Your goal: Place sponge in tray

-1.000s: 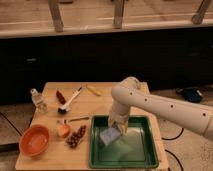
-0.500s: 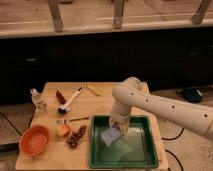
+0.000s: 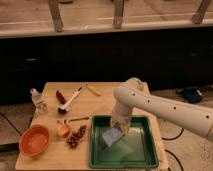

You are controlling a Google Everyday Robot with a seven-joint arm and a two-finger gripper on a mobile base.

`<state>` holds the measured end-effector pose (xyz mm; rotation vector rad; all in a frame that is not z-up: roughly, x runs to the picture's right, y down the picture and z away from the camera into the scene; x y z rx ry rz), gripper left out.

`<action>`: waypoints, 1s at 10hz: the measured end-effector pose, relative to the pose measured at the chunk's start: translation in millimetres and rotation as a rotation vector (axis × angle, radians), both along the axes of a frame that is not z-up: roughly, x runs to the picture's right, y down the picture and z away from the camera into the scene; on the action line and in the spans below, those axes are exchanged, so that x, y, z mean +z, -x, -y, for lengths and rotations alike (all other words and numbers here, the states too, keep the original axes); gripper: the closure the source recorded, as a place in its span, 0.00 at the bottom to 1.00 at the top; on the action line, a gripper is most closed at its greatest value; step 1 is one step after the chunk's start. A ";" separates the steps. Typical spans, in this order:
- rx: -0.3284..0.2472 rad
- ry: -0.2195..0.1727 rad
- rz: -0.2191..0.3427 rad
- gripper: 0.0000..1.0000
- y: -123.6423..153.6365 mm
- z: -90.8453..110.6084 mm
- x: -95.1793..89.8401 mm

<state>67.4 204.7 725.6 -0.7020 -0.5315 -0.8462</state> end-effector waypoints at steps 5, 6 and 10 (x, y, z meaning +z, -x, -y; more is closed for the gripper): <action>-0.010 -0.003 0.012 0.79 -3.9 -1.3 3.4; -0.013 -0.003 0.015 0.79 -4.7 -2.3 4.6; -0.023 -0.005 0.026 0.79 -6.1 -3.5 7.4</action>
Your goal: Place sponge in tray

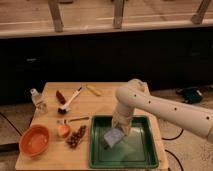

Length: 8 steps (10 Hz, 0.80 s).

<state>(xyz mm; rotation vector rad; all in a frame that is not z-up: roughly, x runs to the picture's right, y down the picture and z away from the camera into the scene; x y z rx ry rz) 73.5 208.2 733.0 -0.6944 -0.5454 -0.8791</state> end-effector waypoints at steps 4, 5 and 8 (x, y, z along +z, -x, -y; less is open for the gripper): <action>-0.001 0.000 0.011 0.99 0.3 0.8 -0.1; -0.005 0.006 0.018 1.00 0.3 0.2 -0.7; -0.022 0.021 0.058 1.00 -0.7 -1.0 -1.2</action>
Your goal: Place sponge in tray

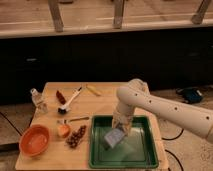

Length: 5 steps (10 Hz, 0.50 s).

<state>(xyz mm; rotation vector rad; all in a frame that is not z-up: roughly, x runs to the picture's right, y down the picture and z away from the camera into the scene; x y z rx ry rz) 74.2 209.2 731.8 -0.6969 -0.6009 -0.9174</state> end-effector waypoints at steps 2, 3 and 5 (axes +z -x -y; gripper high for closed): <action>-0.001 0.004 0.017 1.00 -3.4 0.4 -0.5; 0.000 0.004 0.020 1.00 -5.7 0.1 -0.3; 0.000 0.005 0.028 1.00 -13.1 -1.1 1.8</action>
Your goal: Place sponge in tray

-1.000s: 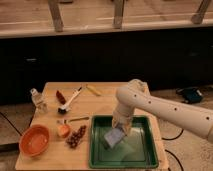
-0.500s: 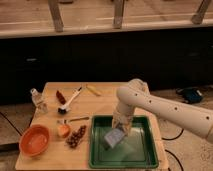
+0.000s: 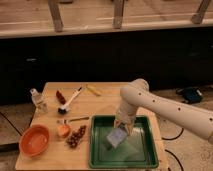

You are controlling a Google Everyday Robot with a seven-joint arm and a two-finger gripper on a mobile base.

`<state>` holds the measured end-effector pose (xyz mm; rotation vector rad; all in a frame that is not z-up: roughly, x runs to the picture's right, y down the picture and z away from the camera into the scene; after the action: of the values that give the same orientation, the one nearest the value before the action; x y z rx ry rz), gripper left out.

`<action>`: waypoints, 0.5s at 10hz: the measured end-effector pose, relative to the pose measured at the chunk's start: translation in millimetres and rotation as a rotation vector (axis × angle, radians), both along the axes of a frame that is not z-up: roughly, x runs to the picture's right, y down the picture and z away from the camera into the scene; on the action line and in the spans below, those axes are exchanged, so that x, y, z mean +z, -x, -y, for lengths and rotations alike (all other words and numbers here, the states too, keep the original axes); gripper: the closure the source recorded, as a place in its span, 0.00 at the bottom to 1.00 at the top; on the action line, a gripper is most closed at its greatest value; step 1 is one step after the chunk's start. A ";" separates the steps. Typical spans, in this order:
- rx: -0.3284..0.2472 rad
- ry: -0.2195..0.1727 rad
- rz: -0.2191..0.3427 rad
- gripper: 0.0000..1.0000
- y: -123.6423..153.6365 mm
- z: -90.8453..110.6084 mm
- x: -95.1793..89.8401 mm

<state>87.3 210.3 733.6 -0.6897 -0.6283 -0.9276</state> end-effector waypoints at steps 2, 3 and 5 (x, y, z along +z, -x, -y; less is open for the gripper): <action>0.004 0.009 -0.003 1.00 -10.1 -3.9 5.5; 0.008 0.012 -0.006 1.00 -14.6 -5.1 7.4; 0.012 0.020 -0.005 1.00 -22.6 -5.3 9.4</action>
<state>109.9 215.6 743.0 -0.7053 -0.6369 -0.9097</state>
